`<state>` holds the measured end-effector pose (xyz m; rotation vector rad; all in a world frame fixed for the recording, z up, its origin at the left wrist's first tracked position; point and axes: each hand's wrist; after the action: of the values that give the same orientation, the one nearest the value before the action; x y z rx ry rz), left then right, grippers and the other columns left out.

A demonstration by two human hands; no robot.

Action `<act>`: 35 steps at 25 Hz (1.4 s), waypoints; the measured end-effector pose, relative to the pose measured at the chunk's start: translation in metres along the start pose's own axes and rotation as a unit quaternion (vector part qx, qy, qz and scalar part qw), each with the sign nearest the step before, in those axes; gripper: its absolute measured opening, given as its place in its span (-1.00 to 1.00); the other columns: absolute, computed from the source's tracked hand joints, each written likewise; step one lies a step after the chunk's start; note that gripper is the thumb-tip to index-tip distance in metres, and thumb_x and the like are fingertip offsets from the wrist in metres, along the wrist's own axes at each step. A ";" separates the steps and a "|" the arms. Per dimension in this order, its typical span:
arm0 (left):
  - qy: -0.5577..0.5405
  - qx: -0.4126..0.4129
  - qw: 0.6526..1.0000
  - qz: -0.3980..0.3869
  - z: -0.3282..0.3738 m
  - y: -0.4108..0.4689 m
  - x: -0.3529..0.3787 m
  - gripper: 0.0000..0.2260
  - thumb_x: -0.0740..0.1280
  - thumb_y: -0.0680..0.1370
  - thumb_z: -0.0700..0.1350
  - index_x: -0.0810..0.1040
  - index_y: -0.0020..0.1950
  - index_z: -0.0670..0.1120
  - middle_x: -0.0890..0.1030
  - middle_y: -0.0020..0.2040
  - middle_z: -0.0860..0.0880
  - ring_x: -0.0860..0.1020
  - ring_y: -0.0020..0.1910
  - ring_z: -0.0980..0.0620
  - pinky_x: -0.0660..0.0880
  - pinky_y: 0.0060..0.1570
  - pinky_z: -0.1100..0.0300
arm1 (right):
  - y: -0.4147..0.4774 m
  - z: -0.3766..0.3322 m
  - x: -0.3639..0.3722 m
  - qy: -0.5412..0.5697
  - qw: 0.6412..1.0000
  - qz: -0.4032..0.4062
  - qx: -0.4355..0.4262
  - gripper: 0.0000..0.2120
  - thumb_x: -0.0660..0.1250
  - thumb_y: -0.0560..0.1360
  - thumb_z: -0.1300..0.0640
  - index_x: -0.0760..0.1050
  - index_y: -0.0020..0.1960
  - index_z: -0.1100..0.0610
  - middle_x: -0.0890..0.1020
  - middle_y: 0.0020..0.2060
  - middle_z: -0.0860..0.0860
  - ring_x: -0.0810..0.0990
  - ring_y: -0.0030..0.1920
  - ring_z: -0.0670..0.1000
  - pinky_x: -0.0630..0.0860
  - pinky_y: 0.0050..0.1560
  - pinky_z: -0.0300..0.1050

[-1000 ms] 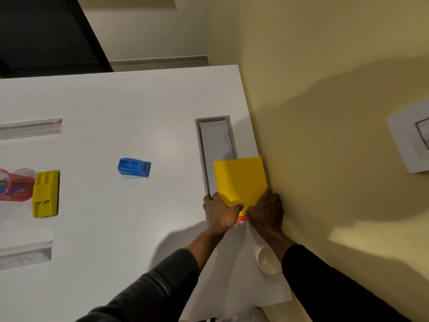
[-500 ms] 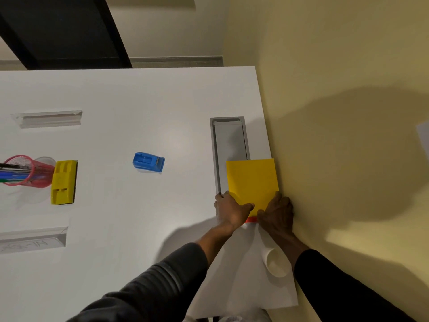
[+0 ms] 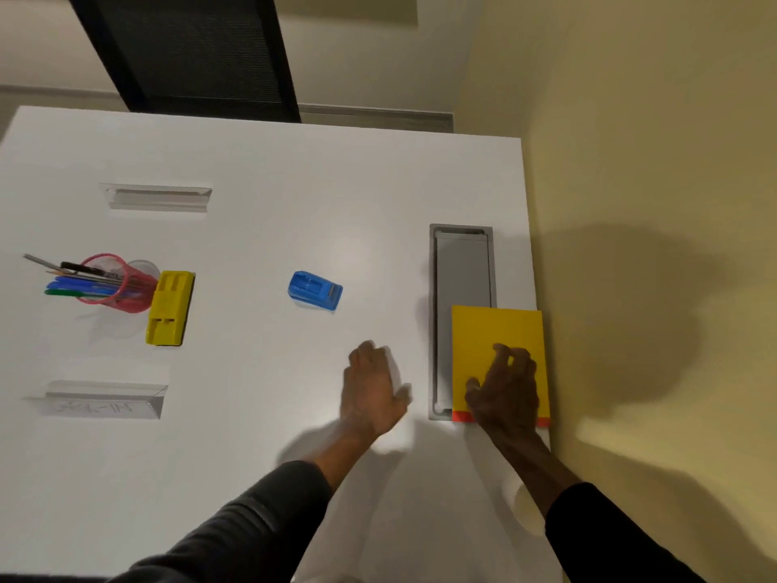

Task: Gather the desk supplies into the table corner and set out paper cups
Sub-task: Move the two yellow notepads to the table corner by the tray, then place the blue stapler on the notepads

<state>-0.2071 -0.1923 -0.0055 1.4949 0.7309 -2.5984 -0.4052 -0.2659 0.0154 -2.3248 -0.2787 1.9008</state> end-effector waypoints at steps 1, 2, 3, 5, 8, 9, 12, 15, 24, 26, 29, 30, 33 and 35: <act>0.032 -0.003 0.999 -0.007 -0.020 0.003 -0.005 -0.23 0.36 0.50 0.26 0.26 0.53 -0.19 0.23 0.56 -0.26 0.24 0.57 -0.29 0.38 0.48 -0.14 | 0.006 -0.018 0.001 0.016 0.999 -0.005 -0.030 -0.39 0.54 0.35 0.11 0.45 0.33 0.24 0.51 0.23 0.24 0.50 0.21 0.28 0.59 -0.03 0.08; 0.056 -0.015 0.998 -0.021 -0.041 0.006 -0.008 -0.13 0.35 0.51 0.29 0.15 0.60 -0.22 0.08 0.65 -0.30 0.07 0.66 -0.32 0.24 0.59 -0.16 | 0.013 -0.041 0.004 0.031 0.998 -0.021 -0.060 -0.43 0.52 0.38 0.10 0.45 0.33 0.20 0.51 0.25 0.21 0.50 0.24 0.25 0.60 -0.01 0.07; 0.080 -0.018 0.996 -0.044 -0.052 0.006 -0.010 -0.02 0.33 0.52 0.34 0.01 0.66 -0.25 -0.10 0.69 -0.31 -0.10 0.69 -0.32 0.09 0.65 -0.18 | 0.018 -0.057 0.004 0.046 0.995 -0.034 -0.084 -0.46 0.49 0.41 0.09 0.45 0.33 0.16 0.50 0.27 0.17 0.49 0.27 0.21 0.62 0.00 0.04; 0.125 -0.002 0.990 -0.062 -0.074 0.008 -0.009 0.11 0.27 0.51 0.45 -0.17 0.68 -0.27 -0.30 0.66 -0.34 -0.29 0.67 -0.32 -0.07 0.67 -0.22 | 0.032 -0.103 0.011 0.072 0.986 -0.054 -0.142 -0.49 0.47 0.46 0.04 0.43 0.35 0.11 0.49 0.29 0.13 0.49 0.29 0.16 0.64 0.02 0.03; 0.159 0.013 0.984 -0.074 -0.079 0.010 0.000 0.16 0.16 0.49 0.54 -0.28 0.66 -0.27 -0.42 0.62 -0.35 -0.42 0.62 -0.34 -0.14 0.64 -0.30 | 0.054 -0.167 0.023 0.079 0.965 -0.077 -0.239 -0.46 0.49 0.49 0.02 0.42 0.39 0.14 0.51 0.27 0.15 0.51 0.27 0.15 0.60 0.08 0.04; 0.161 0.010 0.984 -0.076 -0.078 0.011 0.003 0.16 0.14 0.49 0.56 -0.31 0.65 -0.25 -0.43 0.62 -0.34 -0.44 0.61 -0.34 -0.16 0.63 -0.32 | 0.061 -0.186 0.027 0.076 0.957 -0.084 -0.266 -0.44 0.51 0.49 0.01 0.42 0.40 0.15 0.53 0.26 0.16 0.52 0.26 0.16 0.59 0.10 0.04; 0.147 0.001 0.986 -0.074 -0.076 0.013 0.007 0.17 0.11 0.48 0.59 -0.38 0.64 -0.20 -0.44 0.63 -0.28 -0.47 0.60 -0.32 -0.22 0.61 -0.34 | 0.080 -0.232 0.043 0.046 0.942 -0.091 -0.319 -0.37 0.53 0.47 -0.03 0.41 0.42 0.16 0.56 0.22 0.13 0.54 0.21 0.15 0.53 0.16 0.02; 0.141 -0.003 0.987 -0.076 -0.078 0.014 0.010 0.13 0.16 0.51 0.52 -0.40 0.64 -0.19 -0.42 0.64 -0.26 -0.47 0.60 -0.30 -0.20 0.61 -0.34 | 0.088 -0.261 0.066 -0.018 0.934 -0.074 -0.348 -0.36 0.54 0.44 -0.07 0.40 0.39 0.17 0.57 0.17 0.13 0.55 0.15 0.15 0.51 0.15 0.05; 0.143 0.004 0.987 -0.076 -0.080 0.016 0.016 0.12 0.31 0.51 0.43 -0.22 0.67 -0.24 -0.29 0.67 -0.33 -0.37 0.63 -0.37 -0.09 0.60 -0.38 | 0.094 -0.255 0.075 -0.016 0.945 -0.034 -0.325 -0.48 0.54 0.36 0.18 0.48 0.28 0.15 0.57 0.06 0.11 0.56 0.05 0.15 0.54 -0.05 0.02; 0.143 -0.001 0.986 -0.081 -0.076 0.016 0.012 0.16 0.34 0.49 0.42 -0.26 0.66 -0.27 -0.35 0.65 -0.35 -0.40 0.61 -0.38 -0.10 0.60 -0.39 | 0.096 -0.232 0.059 0.016 0.953 -0.034 -0.300 -0.47 0.51 0.37 0.21 0.48 0.31 0.14 0.57 0.10 0.11 0.54 0.08 0.17 0.53 -0.01 0.06; 0.148 -0.002 0.984 -0.100 -0.073 0.016 0.009 0.21 0.37 0.49 0.40 -0.31 0.62 -0.34 -0.43 0.59 -0.42 -0.44 0.58 -0.44 -0.07 0.58 -0.43 | 0.104 -0.181 0.028 0.039 0.964 -0.011 -0.264 -0.46 0.51 0.39 0.20 0.49 0.35 0.13 0.59 0.15 0.13 0.56 0.13 0.18 0.53 0.09 0.10; 0.148 0.000 0.983 -0.104 -0.072 0.017 0.009 0.22 0.38 0.48 0.39 -0.31 0.61 -0.36 -0.44 0.57 -0.43 -0.45 0.57 -0.46 -0.07 0.57 -0.45 | 0.107 -0.160 0.017 0.040 0.968 0.004 -0.248 -0.45 0.53 0.39 0.20 0.50 0.35 0.13 0.61 0.15 0.13 0.57 0.13 0.18 0.55 0.13 0.12; 0.140 0.001 0.983 -0.118 -0.067 0.019 0.007 0.21 0.39 0.50 0.36 -0.32 0.59 -0.40 -0.47 0.54 -0.47 -0.48 0.54 -0.49 -0.08 0.55 -0.50 | 0.121 -0.098 -0.009 0.049 0.979 0.039 -0.194 -0.46 0.55 0.41 0.19 0.51 0.35 0.14 0.62 0.17 0.13 0.58 0.17 0.17 0.55 0.20 0.14; 0.143 -0.001 0.982 -0.123 -0.064 0.019 0.004 0.19 0.35 0.52 0.36 -0.32 0.57 -0.43 -0.48 0.52 -0.50 -0.49 0.52 -0.51 -0.09 0.54 -0.51 | 0.133 -0.062 -0.023 0.041 0.984 0.045 -0.167 -0.45 0.56 0.40 0.21 0.50 0.36 0.14 0.62 0.20 0.13 0.58 0.21 0.17 0.52 0.24 0.12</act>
<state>-0.1528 -0.1808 -0.0425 1.9171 1.0043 -2.5700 -0.3409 -0.3993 0.0215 -2.6634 -0.5305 1.9177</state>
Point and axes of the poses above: each hand's wrist, its own y-axis towards the middle knuckle, its own x-axis out of the palm, z = x × y
